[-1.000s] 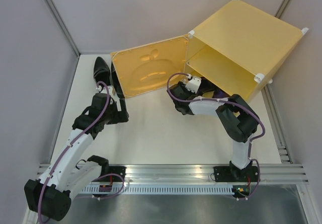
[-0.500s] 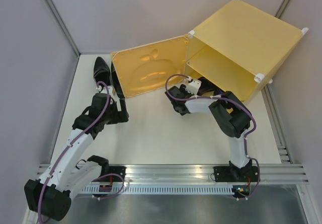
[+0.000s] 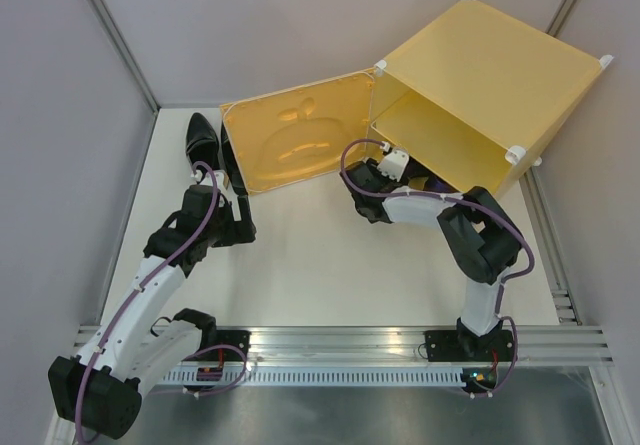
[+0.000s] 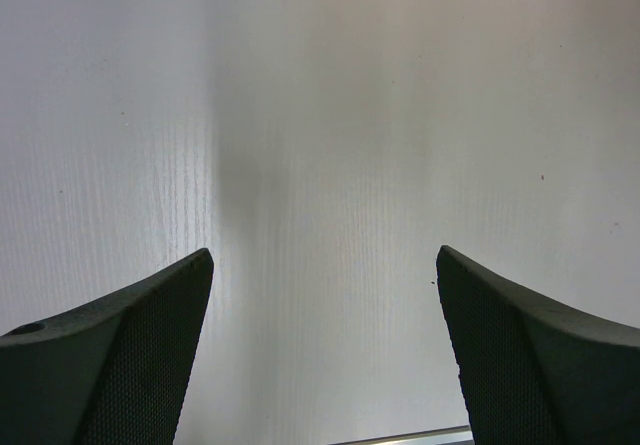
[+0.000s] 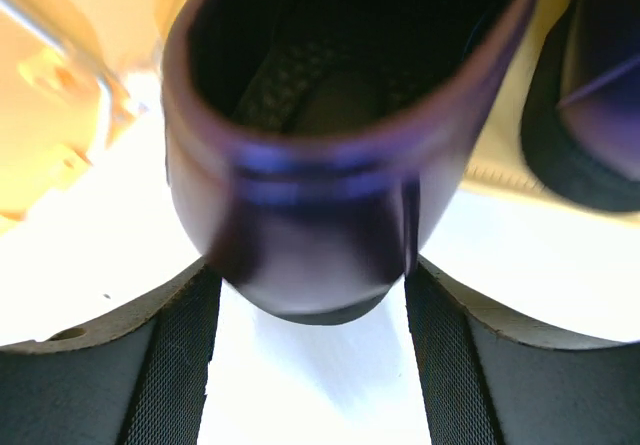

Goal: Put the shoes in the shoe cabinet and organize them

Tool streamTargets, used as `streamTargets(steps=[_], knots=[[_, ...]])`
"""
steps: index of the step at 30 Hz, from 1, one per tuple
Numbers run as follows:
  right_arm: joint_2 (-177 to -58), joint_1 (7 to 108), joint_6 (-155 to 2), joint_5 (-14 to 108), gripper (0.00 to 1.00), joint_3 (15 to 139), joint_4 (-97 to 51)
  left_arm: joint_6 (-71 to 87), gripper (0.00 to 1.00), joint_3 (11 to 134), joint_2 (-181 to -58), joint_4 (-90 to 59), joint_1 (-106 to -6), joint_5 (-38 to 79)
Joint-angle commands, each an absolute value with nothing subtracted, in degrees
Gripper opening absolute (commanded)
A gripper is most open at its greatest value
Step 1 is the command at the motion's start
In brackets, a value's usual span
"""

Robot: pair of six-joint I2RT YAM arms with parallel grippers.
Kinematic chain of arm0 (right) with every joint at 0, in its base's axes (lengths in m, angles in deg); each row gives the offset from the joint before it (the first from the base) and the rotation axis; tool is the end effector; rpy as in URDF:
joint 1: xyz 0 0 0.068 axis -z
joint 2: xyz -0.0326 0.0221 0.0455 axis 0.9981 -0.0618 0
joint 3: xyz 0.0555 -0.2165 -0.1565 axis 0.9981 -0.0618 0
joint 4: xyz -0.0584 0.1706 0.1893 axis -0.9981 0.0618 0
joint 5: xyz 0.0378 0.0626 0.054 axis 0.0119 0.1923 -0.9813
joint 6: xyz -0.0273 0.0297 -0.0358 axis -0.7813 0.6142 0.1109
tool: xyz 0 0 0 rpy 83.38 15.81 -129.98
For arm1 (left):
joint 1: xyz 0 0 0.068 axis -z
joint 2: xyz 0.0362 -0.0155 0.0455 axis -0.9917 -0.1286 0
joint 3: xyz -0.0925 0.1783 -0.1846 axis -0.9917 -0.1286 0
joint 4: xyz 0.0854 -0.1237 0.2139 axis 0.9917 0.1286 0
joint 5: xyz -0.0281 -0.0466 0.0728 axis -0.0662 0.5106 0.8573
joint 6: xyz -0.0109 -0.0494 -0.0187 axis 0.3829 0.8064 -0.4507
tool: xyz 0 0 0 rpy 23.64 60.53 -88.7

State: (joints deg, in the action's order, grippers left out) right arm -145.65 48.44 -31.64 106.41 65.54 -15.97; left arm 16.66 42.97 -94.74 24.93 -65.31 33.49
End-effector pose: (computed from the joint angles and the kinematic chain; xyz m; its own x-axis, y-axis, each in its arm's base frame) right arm 0.3167 0.2123 0.1542 -0.4006 0.3052 -0.8639 0.4856 0.8703 0.0822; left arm 0.1716 -0.0504 0.2658 -0.7254 -0.1325 -0.6754 -0.0063 0.9825 -0.1859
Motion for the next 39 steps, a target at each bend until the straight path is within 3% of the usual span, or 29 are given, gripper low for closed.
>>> streamTargets(steps=[1,12,21,32,35,39], knots=[[-140.33,50.07,-34.87,110.41,0.24,65.19,-20.70,17.41,0.95,43.18,-94.91,23.65,-65.74,34.01],[-142.70,54.46,-38.56,105.67,0.24,63.60,-23.26,17.41,0.95,43.18,-95.08,23.65,-65.74,34.09],[-145.86,57.01,-38.12,103.90,0.33,62.81,-23.26,17.32,0.95,43.27,-95.43,23.74,-65.74,33.92],[-144.99,58.60,-37.24,104.25,0.35,63.60,-23.26,17.41,0.95,43.36,-95.17,23.65,-65.74,34.18],[-144.46,58.60,-37.24,104.17,0.42,63.95,-22.64,17.41,0.95,43.27,-95.17,23.74,-65.74,34.27],[-143.23,58.68,-37.24,102.42,0.68,62.82,-21.85,17.50,0.95,43.18,-95.08,23.65,-65.74,34.36]])
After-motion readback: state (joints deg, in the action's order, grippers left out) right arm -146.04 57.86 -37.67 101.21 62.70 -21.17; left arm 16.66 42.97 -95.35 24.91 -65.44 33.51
